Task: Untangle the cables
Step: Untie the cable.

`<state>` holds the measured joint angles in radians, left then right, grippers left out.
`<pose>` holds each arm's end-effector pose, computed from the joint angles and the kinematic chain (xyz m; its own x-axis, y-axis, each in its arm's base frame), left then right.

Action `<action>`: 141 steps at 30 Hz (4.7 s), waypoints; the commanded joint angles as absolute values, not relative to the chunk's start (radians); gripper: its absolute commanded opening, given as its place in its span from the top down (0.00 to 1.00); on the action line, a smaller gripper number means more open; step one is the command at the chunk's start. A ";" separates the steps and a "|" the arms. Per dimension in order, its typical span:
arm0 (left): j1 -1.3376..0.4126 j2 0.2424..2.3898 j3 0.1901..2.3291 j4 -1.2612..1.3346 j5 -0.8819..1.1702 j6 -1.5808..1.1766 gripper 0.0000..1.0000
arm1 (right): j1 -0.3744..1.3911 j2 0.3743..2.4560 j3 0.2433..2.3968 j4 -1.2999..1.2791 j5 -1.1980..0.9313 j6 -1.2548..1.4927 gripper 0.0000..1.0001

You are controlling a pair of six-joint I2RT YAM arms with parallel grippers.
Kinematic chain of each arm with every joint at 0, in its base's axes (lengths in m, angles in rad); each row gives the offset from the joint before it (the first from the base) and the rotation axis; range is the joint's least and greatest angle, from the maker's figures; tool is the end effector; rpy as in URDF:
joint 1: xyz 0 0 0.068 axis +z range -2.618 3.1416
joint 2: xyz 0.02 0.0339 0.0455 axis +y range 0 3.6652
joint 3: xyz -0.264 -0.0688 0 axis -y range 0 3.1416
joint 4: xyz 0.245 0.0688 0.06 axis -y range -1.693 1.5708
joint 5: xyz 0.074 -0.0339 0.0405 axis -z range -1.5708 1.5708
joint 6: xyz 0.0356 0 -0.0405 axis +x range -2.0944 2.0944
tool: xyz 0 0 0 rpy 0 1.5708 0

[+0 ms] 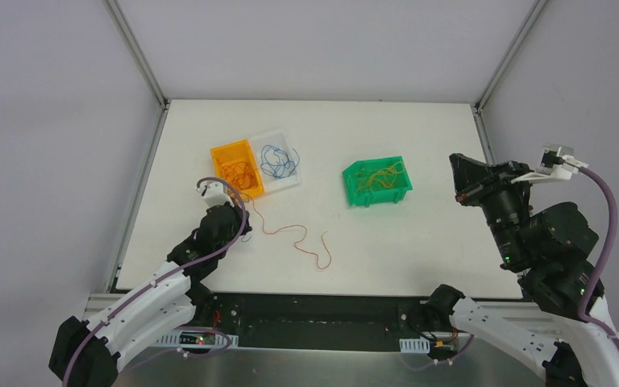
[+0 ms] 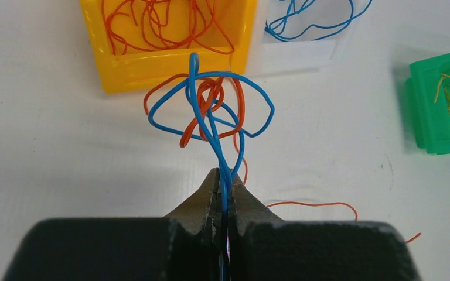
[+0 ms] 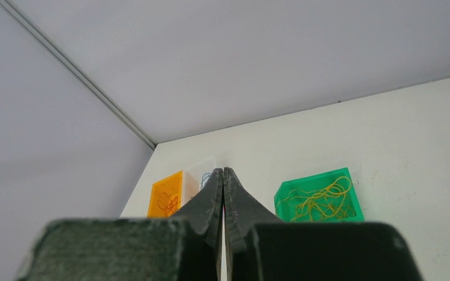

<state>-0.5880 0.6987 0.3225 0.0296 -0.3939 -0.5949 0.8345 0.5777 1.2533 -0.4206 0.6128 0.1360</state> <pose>0.1476 -0.0820 0.2128 -0.3528 -0.3867 -0.8520 0.0171 0.9078 -0.4191 0.0503 0.0250 0.4837 0.1363 0.3156 -0.9391 -0.2532 0.9275 0.2749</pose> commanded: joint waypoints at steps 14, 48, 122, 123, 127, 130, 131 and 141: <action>-0.588 0.677 0.639 -0.122 0.169 -0.285 1.00 | 0.831 0.911 0.874 -0.004 -0.207 0.250 0.11; -0.588 0.674 0.793 -0.212 0.475 -0.247 1.00 | 0.831 1.021 0.640 0.461 0.036 0.331 1.00; -0.591 0.761 0.725 -0.155 0.212 -0.232 0.04 | 0.371 0.829 0.923 -0.241 -0.609 0.333 1.00; -0.593 0.762 0.721 -0.115 0.258 -0.218 0.06 | 0.388 0.837 0.946 -0.256 -0.617 0.323 1.00; -0.614 0.768 0.638 0.179 0.465 -0.164 0.18 | 0.430 0.855 1.008 -0.288 -0.641 0.314 1.00; -0.639 0.808 0.603 0.337 0.541 -0.144 0.22 | 0.446 0.862 1.030 -0.281 -0.672 0.324 1.00; -0.649 0.828 0.606 0.359 0.555 -0.133 0.23 | 0.450 0.866 1.036 -0.281 -0.680 0.328 1.00; -0.790 1.014 0.693 0.495 0.608 -0.013 0.35 | 0.493 0.908 1.086 -0.291 -0.706 0.317 1.00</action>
<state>-0.7666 0.9756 0.6292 0.3515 0.5480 -0.0738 0.4801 0.9012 1.0359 -0.3012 -0.6731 0.3389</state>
